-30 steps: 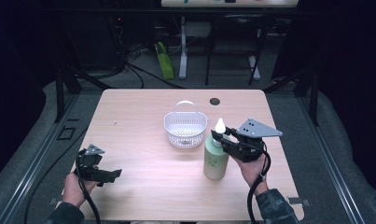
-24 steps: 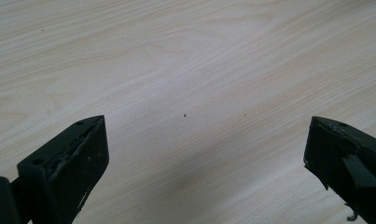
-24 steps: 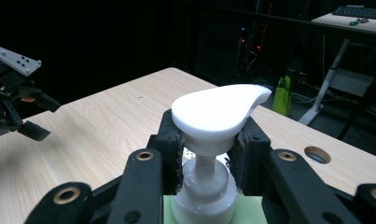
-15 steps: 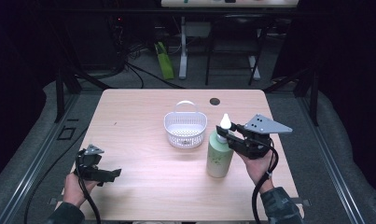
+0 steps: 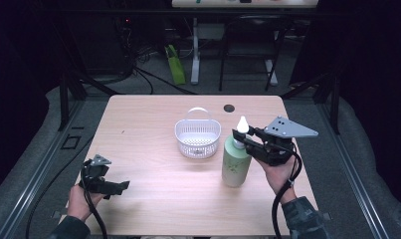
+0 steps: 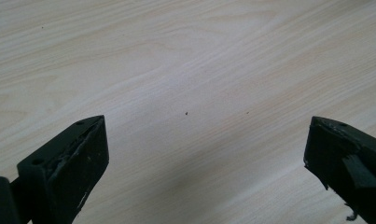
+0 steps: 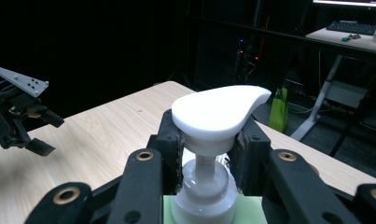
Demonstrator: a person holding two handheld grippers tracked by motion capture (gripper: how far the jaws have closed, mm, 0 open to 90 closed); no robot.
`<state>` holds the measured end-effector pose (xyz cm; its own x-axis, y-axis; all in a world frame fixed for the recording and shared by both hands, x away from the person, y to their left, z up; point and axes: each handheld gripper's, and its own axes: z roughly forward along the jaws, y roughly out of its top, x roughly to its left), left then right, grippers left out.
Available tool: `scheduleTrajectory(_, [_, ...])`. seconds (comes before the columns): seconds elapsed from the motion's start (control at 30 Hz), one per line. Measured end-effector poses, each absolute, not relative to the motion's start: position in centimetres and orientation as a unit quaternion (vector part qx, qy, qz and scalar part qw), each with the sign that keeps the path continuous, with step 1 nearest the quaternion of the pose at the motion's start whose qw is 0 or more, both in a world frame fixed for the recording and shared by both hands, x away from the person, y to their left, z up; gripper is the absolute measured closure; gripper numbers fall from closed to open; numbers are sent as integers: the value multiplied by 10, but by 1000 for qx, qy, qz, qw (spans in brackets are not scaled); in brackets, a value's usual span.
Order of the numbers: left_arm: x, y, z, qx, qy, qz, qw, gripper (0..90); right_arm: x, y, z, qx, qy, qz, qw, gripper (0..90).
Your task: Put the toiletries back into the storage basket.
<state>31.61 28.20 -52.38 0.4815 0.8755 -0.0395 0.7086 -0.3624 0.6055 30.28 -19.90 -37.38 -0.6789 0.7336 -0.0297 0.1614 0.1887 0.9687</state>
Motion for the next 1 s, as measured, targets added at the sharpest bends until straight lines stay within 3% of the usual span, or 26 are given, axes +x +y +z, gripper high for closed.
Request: scheduleTrajectory(1.0, [316, 281, -525, 814, 486, 146, 283, 0, 307, -199, -330, 292, 715, 577, 265, 677])
